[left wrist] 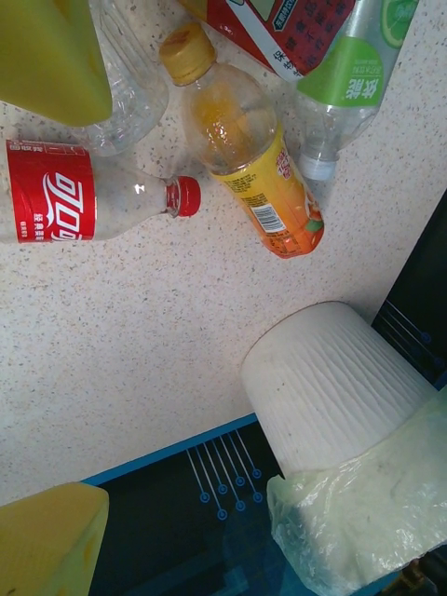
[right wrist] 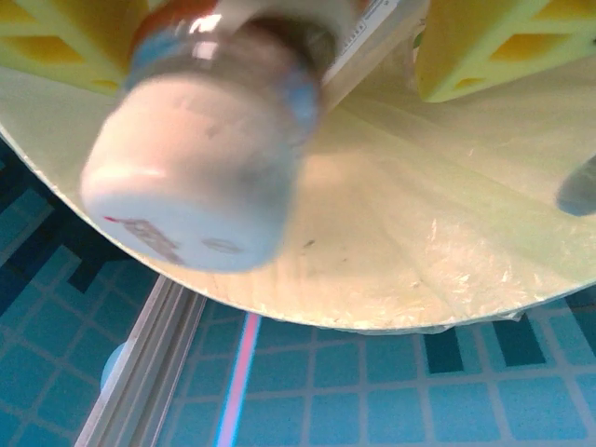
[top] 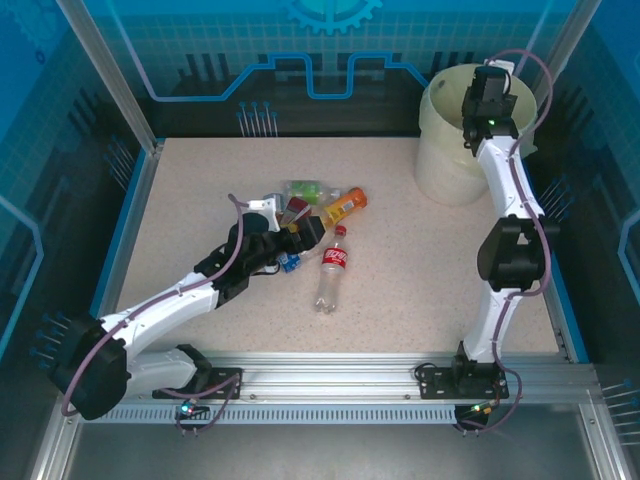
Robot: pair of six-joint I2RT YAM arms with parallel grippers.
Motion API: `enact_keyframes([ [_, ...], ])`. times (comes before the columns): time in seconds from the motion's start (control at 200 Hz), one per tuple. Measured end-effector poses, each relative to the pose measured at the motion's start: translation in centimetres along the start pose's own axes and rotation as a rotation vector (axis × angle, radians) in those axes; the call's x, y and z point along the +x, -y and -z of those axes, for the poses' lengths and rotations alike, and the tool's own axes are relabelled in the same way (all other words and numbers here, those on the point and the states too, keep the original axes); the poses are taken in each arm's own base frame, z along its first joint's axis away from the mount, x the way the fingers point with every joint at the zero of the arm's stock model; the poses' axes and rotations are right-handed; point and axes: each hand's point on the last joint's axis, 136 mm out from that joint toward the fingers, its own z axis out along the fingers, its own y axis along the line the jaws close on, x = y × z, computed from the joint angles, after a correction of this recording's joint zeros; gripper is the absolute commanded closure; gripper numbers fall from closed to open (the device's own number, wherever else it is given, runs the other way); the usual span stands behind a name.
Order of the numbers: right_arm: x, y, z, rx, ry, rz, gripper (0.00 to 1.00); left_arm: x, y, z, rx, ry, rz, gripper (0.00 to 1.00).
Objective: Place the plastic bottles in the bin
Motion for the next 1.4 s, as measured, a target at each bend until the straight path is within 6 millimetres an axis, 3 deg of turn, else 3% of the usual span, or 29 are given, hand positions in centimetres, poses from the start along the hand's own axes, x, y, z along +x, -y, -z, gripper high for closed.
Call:
enact_keyframes([
  [0.19, -1.2, 0.2, 1.0, -0.014, 0.003, -0.007, 0.16, 0.1, -0.2, 0.0, -0.006, -0.003, 0.001, 0.01],
  [0.38, -0.2, -0.4, 1.2, -0.05, -0.042, 0.005, 0.1, 0.2, -0.3, 0.0, -0.012, -0.009, 0.002, 0.01],
  [0.48, 0.1, -0.8, 1.6, -0.088, -0.062, 0.007, 0.0, 0.1, -0.4, 0.0, -0.018, -0.004, 0.006, 0.01],
  [0.56, -0.1, -1.2, 2.4, -0.127, -0.067, 0.008, 0.0, 0.0, -0.5, 0.0, -0.021, -0.001, 0.014, 0.01],
  [0.735, -1.4, -1.4, 5.5, -0.22, -0.059, -0.019, 0.0, -0.1, -1.0, 0.0, -0.04, 0.005, 0.032, 0.01],
  [0.935, -1.8, -1.9, 10.9, -0.363, -0.065, -0.072, 0.0, -0.3, -2.3, 0.1, -0.098, 0.025, 0.078, 0.01],
  [1.025, -0.7, -2.9, 13.8, -0.449, -0.085, -0.101, 0.0, -0.2, -3.4, 0.2, -0.135, 0.034, 0.097, 0.01],
  [1.165, 2.7, -5.3, 18.1, -0.586, -0.15, -0.139, 0.0, -0.1, -4.6, 1.0, -0.176, 0.05, 0.117, 0.01],
  [1.401, 11.2, -9.9, 23.4, -0.695, -0.31, -0.169, 0.0, -2.1, -5.0, 3.5, -0.209, 0.152, 0.146, 0.01],
])
